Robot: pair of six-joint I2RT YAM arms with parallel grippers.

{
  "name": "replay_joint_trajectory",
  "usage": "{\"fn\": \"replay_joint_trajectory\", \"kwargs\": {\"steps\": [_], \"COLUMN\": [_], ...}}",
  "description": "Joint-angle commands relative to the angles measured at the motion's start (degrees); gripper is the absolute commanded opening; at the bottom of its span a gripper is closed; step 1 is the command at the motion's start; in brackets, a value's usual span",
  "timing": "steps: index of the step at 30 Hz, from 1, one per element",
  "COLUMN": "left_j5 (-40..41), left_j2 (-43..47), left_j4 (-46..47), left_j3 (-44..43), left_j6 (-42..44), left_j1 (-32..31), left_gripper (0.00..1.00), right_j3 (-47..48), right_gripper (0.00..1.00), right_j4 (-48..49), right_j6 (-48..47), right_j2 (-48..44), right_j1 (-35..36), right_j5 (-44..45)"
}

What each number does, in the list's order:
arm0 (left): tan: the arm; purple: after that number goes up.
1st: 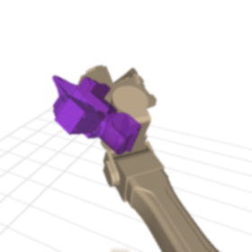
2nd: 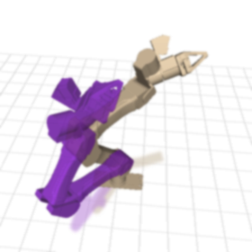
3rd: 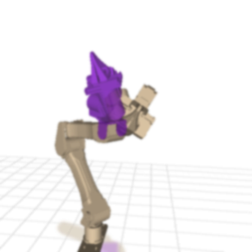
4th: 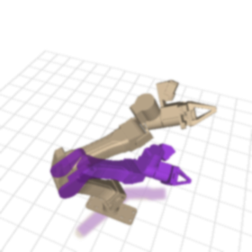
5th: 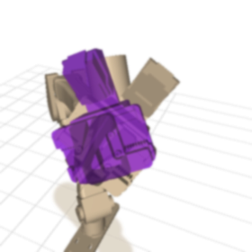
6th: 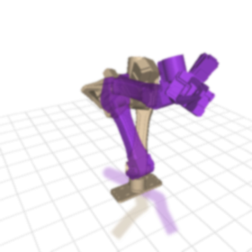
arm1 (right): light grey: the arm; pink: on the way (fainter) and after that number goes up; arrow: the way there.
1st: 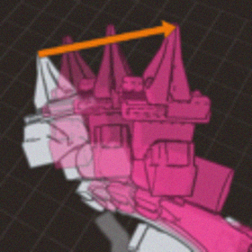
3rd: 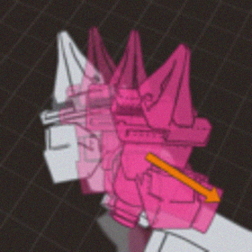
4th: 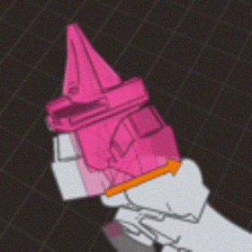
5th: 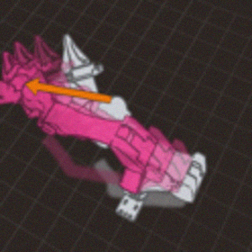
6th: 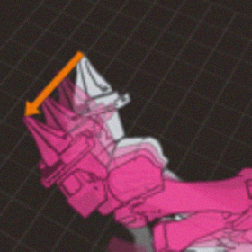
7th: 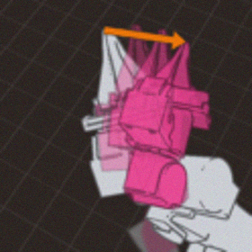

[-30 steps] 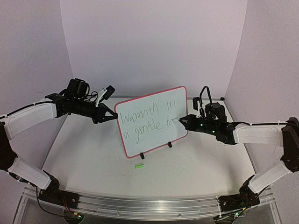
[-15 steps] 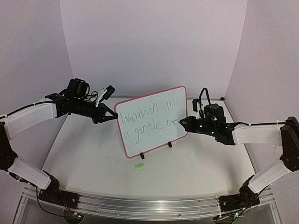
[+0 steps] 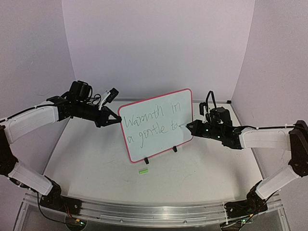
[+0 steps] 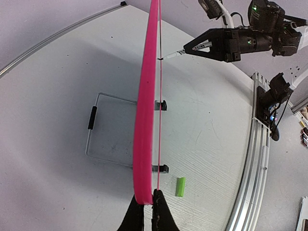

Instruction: Write a sentence on the whiteboard

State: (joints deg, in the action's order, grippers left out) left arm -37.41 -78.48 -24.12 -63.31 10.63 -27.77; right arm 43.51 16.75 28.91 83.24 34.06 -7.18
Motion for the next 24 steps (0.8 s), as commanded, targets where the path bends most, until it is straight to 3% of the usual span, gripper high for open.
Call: {"fn": "replay_joint_trajectory", "kwargs": {"steps": [1, 24], "left_j5": [3.04, 3.03], "left_j2": [-2.56, -2.56], "left_j4": [-6.47, -6.43], "left_j3": [0.88, 0.88], "left_j6": [2.87, 2.9], "left_j1": [-1.23, -1.23], "left_gripper": [0.0, 0.0], "right_j3": [2.55, 3.07], "right_gripper": [0.0, 0.0], "right_j4": [0.95, 1.21], "right_j6": [-0.17, 0.31], "right_j2": [-1.95, -1.48], "right_j1": [-0.23, -0.22], "right_j5": [2.89, 2.57]}}
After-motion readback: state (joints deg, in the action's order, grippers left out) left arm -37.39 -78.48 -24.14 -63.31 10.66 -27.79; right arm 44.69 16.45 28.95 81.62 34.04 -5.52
